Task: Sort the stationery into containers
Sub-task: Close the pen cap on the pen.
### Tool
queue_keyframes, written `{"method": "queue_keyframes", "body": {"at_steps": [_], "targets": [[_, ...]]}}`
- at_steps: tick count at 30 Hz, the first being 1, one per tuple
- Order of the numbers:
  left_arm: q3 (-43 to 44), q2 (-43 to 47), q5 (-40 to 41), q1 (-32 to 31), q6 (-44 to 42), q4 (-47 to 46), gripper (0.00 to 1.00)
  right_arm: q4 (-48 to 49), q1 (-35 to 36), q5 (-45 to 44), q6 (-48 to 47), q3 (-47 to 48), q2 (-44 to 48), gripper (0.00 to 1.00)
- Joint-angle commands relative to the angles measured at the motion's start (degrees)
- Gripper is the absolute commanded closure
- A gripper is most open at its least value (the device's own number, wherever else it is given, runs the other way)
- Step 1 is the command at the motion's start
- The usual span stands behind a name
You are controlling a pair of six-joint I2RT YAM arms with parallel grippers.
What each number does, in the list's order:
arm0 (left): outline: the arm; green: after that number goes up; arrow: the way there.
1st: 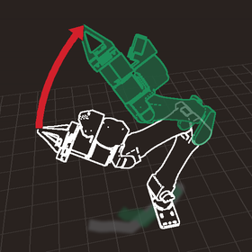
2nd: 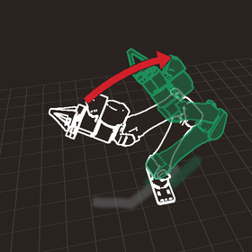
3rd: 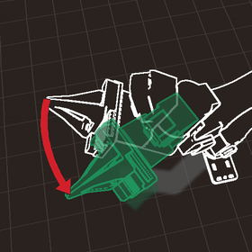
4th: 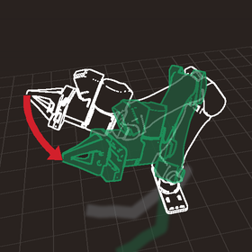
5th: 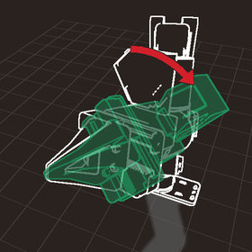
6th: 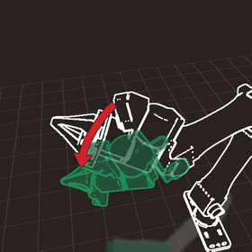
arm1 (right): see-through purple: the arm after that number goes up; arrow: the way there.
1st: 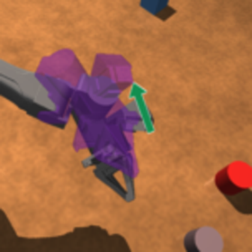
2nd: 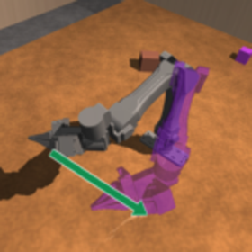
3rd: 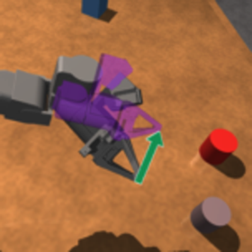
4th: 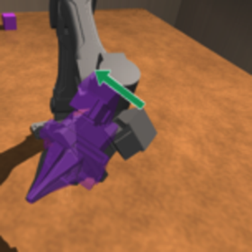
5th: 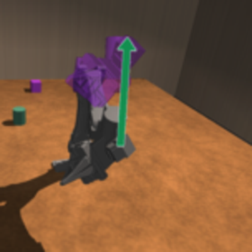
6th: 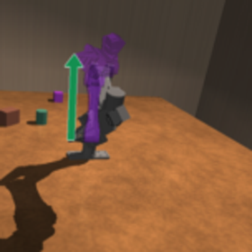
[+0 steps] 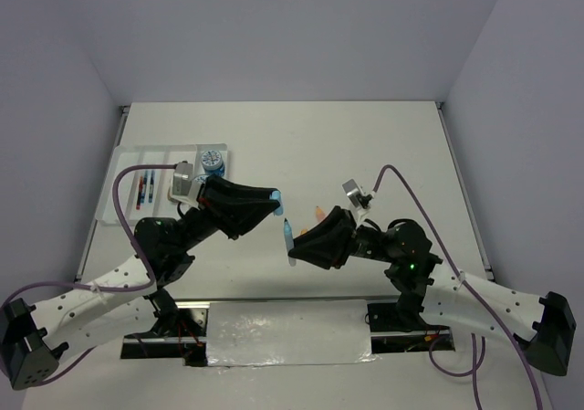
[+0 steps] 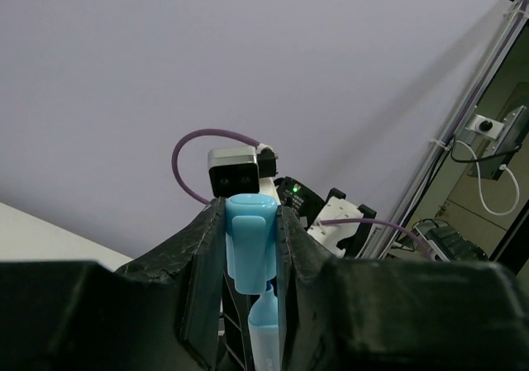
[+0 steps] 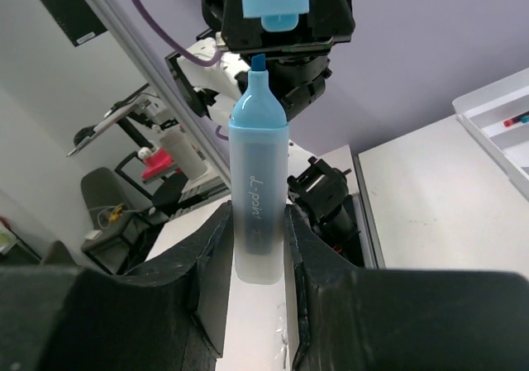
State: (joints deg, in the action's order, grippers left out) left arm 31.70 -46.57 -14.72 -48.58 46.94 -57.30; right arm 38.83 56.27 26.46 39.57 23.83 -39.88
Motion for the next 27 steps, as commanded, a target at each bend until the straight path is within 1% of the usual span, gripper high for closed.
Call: {"method": "queue_keyframes", "body": {"at_steps": [1,5,12,27], "targets": [[0.55,-0.45,-1.80,-0.20,1.05,-5.02,0.92,-1.29,0.59,-1.76,-2.39,3.94,-0.64,1.00],[1.17,0.16,-1.19,-0.20,0.09,-2.47,0.92,-3.14,0.59,-2.37,-3.62,4.99,-0.90,1.00],[1.08,0.51,-1.63,-0.29,-0.27,-0.89,0.91,-5.60,0.59,-3.17,-4.41,6.31,-1.60,1.00],[-1.38,0.95,-1.19,-0.29,-0.88,-1.06,0.92,-5.08,0.59,-2.20,-4.77,7.98,-1.61,1.00]]}}
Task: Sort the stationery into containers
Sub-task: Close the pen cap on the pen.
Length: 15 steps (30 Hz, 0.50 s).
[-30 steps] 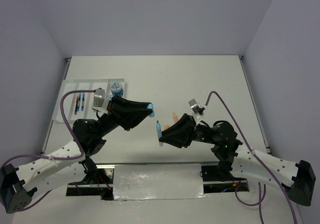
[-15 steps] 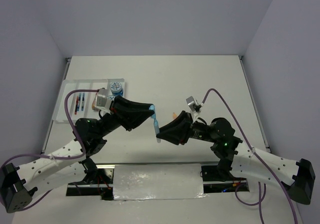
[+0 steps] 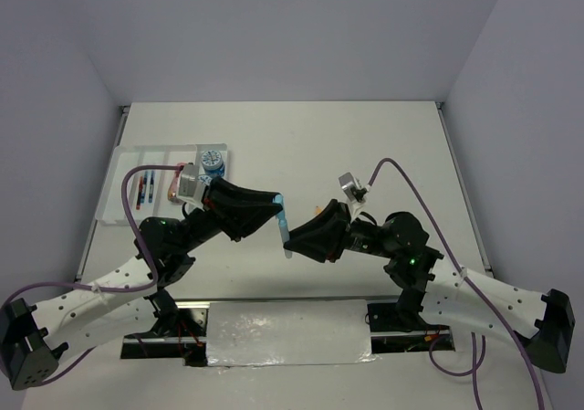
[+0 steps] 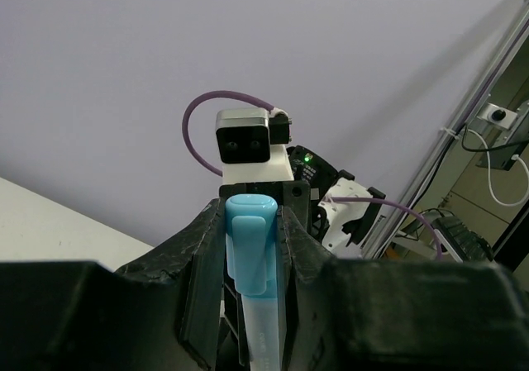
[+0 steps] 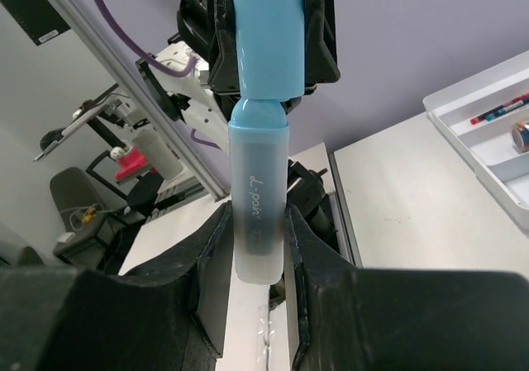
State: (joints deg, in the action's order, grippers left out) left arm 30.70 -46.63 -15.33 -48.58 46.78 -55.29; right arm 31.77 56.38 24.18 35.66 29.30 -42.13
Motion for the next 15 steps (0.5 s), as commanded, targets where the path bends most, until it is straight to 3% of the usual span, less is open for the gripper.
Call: {"method": "queue_keyframes", "body": {"at_steps": [1,9,15], "targets": [[-0.38,0.84,-0.66,-0.29,-0.73,-3.25,0.93,2.33,0.49,0.07,-0.77,2.60,0.56,1.00],[-0.46,-1.44,-4.79,-0.73,2.78,-8.43,0.91,0.40,0.31,-0.54,-3.31,8.04,-1.99,1.00],[-0.38,0.40,-4.71,-1.70,1.38,-5.54,0.89,-4.95,0.14,-3.43,-7.18,14.19,-2.08,1.00]]}}
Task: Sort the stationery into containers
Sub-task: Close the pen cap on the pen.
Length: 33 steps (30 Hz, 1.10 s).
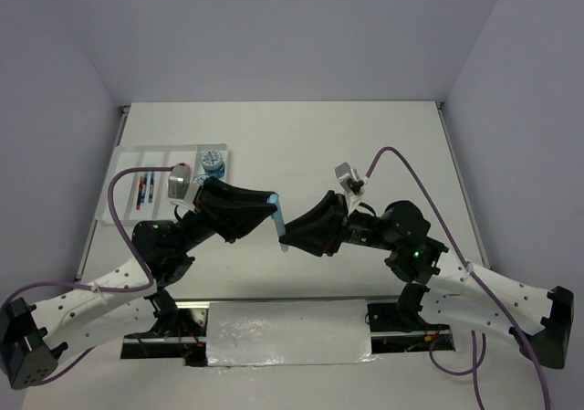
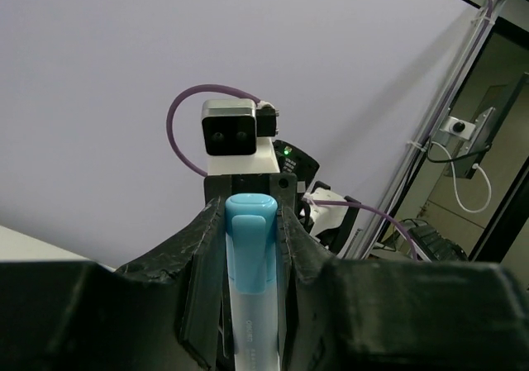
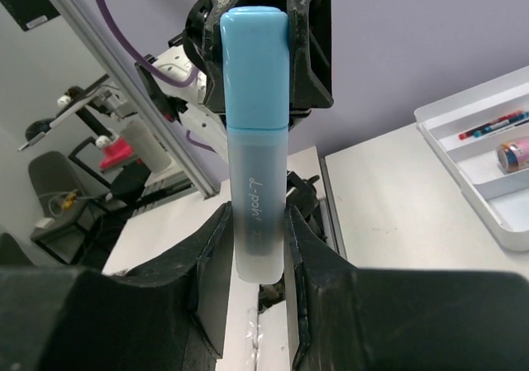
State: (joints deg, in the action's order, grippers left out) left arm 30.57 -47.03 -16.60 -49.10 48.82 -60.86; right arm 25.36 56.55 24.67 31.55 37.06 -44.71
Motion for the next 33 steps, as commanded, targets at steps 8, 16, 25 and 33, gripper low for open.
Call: {"method": "queue_keyframes", "body": {"at_steps": [8,16,25,33], "targets": [[3.61,2.55,-4.05,-1.26,-6.62,12.15,0.56,-4.00,0.05,0.73,-6.76,12.16,-1.78,1.00],[11.78,5.01,-2.38,-1.26,-14.97,26.40,0.36,-7.96,1.36,0.03,-9.58,11.81,-1.78,1.00],[12.50,4.84,-5.81,-1.26,-15.60,28.43,0.39,-7.79,1.54,0.30,-9.93,13.30,-2.58,1.00],[11.62,4.05,-8.18,-1.26,-15.07,27.55,0.65,-9.54,1.54,0.91,-10.72,15.76,-3.54,1.00]]}}
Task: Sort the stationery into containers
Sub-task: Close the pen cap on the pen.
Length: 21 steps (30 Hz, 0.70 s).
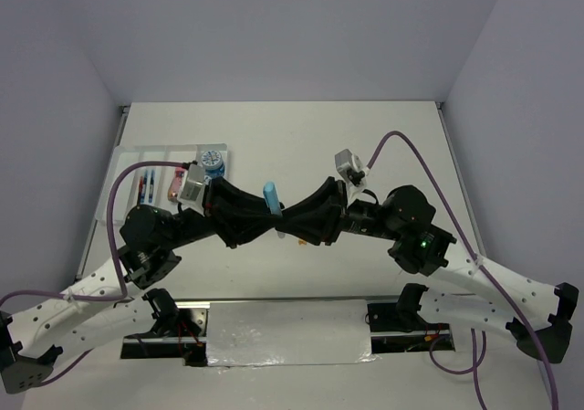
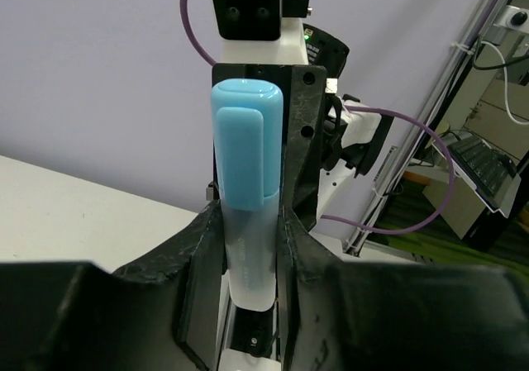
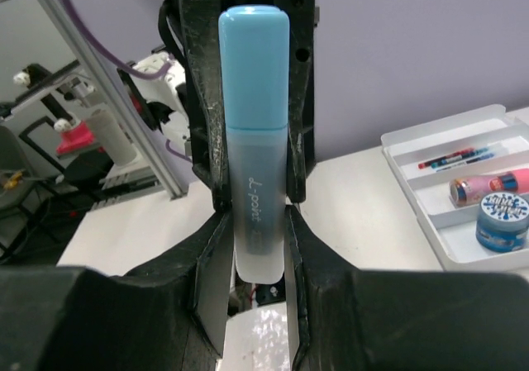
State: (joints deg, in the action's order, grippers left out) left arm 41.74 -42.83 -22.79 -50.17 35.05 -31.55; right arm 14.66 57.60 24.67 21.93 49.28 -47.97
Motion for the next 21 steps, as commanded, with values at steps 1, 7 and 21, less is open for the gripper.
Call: {"method": "queue_keyframes", "body": {"at_steps": [1,7,21], "targets": [[0.63,-0.15,-2.00,-0.19,-1.38,-1.76,0.70,1.08,0.49,1.17,-1.10,3.55,-0.46,1.00],[3.26,-0.06,-2.09,-0.19,-2.70,-0.36,1.00,0.38,0.58,4.15,-2.42,2.76,-1.69,0.94],[5.38,-1.29,-1.47,-0.19,-1.39,1.58,1.00,-2.61,1.02,2.23,-4.79,5.30,-6.00,0.52]]}}
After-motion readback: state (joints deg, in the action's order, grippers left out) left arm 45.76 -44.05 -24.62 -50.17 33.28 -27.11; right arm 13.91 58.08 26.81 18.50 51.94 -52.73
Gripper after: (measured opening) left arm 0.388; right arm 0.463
